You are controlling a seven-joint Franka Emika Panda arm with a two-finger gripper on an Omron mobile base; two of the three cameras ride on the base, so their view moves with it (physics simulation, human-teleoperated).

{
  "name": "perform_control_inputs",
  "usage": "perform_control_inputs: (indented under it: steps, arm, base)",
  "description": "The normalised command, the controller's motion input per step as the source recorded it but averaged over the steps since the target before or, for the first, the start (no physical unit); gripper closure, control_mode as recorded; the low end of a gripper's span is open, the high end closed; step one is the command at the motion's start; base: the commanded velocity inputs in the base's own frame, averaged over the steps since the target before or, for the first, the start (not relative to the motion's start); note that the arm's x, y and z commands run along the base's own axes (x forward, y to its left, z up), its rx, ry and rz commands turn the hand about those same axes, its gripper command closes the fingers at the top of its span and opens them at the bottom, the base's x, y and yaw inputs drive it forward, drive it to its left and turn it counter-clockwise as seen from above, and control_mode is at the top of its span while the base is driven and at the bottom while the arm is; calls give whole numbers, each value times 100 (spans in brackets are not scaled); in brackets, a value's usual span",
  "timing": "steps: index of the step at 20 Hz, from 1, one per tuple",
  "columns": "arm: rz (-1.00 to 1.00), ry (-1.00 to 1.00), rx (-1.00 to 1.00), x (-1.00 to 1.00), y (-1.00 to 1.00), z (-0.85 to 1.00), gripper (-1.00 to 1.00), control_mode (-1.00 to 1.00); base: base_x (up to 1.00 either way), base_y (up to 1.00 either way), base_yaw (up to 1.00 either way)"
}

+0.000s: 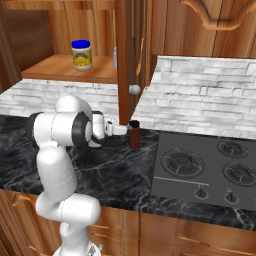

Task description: Collect the paprika, mayonnaise, and shaker from the cabinet and place them next to the stove.

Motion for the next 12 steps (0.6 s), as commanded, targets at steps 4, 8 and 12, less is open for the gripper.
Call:
perform_control_inputs:
  steps: [4, 8, 12]
  arm:
    - [0, -19, 0, -53, 31, 35, -100, -100]
    - [0, -17, 0, -51, 35, 54, -100, -100]
    - [0, -9, 0, -41, 33, 50, -100, -100]
  base:
    - [0, 0, 0]
    - [0, 0, 0]
    - [0, 0, 0]
